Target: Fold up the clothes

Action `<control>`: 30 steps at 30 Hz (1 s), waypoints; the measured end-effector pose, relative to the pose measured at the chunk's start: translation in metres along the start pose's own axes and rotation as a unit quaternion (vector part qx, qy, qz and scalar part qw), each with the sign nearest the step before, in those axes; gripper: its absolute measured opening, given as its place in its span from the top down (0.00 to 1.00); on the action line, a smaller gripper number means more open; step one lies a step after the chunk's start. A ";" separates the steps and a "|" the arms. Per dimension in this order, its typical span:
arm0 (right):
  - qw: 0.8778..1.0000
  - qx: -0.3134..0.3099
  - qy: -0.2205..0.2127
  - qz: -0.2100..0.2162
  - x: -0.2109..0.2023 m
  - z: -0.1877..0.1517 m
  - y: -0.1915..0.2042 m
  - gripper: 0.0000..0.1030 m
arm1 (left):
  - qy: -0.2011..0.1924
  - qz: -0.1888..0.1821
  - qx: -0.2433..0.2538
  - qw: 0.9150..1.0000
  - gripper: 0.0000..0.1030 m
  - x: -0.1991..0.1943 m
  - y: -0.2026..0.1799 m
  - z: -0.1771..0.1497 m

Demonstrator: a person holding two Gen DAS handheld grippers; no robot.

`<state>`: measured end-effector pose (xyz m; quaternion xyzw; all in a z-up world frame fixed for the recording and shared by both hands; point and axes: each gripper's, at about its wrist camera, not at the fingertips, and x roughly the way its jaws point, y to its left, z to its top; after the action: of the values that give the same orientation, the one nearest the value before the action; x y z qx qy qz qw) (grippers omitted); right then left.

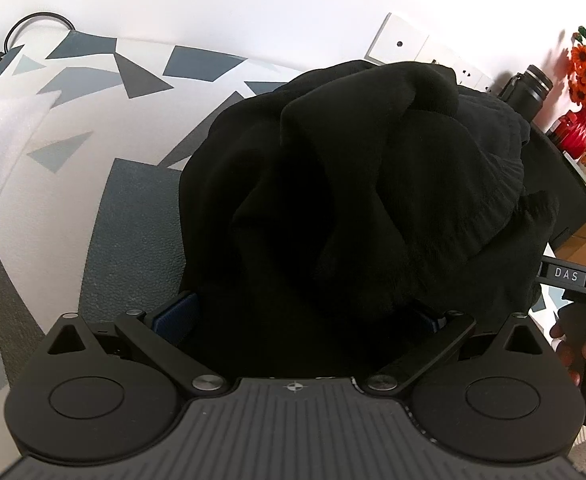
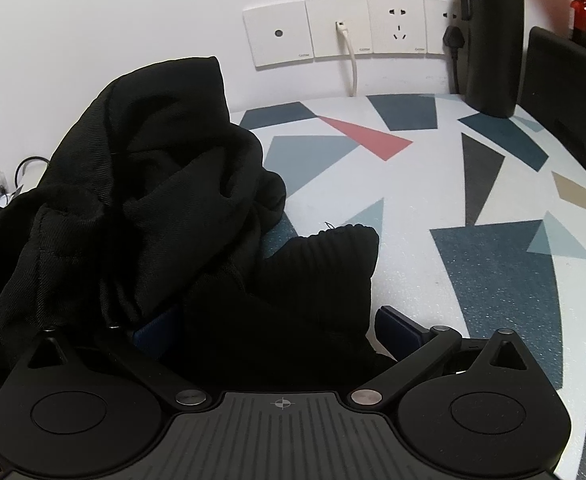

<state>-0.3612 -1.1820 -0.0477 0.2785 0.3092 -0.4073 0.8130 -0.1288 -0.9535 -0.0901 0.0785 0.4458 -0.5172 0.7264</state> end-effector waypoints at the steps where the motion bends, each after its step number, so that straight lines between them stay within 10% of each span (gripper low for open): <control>1: 1.000 -0.001 0.000 -0.002 0.000 0.000 0.001 0.01 | 0.000 0.001 0.000 1.000 0.00 0.000 0.000 0.000; 30: 1.000 -0.007 0.017 -0.001 -0.003 0.000 0.001 0.01 | 0.009 0.045 0.002 0.999 0.00 -0.010 -0.006 -0.013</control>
<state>-0.3619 -1.1798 -0.0457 0.2790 0.3261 -0.4010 0.8093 -0.1417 -0.9415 -0.0884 0.1046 0.4473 -0.4841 0.7448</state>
